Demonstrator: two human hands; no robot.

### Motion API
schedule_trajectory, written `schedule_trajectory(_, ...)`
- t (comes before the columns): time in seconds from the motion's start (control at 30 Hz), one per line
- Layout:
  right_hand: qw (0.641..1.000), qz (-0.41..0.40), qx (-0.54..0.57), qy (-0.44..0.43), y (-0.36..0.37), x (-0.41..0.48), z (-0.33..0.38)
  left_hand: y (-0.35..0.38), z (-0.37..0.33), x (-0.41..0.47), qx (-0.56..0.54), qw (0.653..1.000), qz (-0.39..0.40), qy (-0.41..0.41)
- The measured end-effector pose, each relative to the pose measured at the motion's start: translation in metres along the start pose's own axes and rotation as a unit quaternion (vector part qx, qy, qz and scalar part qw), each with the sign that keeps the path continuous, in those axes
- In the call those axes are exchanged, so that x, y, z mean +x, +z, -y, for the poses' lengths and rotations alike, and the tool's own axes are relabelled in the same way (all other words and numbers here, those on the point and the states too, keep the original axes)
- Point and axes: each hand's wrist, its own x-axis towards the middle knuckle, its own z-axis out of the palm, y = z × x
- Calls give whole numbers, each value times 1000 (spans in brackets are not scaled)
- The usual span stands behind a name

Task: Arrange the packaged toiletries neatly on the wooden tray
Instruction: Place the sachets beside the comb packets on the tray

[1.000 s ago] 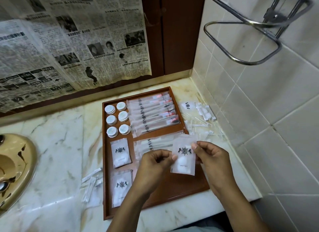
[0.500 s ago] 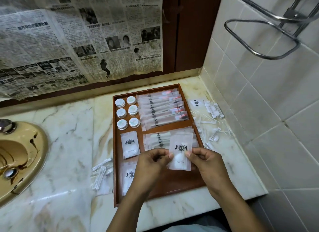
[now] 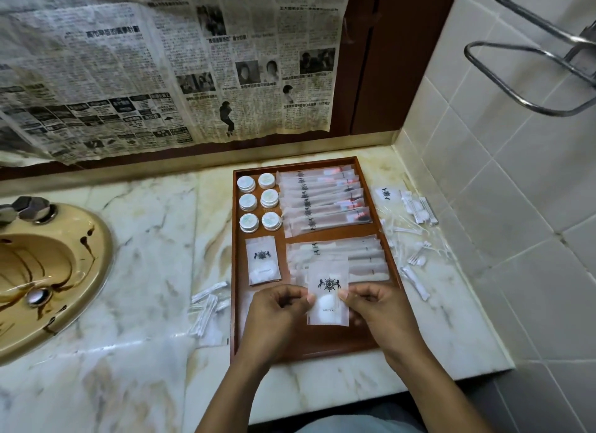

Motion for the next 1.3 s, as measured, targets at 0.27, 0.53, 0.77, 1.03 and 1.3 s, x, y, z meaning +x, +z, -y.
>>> schedule_trajectory(0.27,994,56,-76,51,49,-4,-23,-38,42,-10,86,994,-58,-18)
schedule_trajectory(0.53,988,22,-139,65,97,4,-44,-64,60,-13,187,975,-112,-32)
schedule_trajectory(0.77,982,12,-175,63,113,9,-50,-74,66,-11,259,959,-118,-12)
schedule_trajectory(1.03,977,3,-203,58,125,12,-53,-82,76,-4,402,905,-128,53)
schedule_trajectory(1.3,964,-10,-265,32,130,14,-52,-83,77,4,536,839,-68,61)
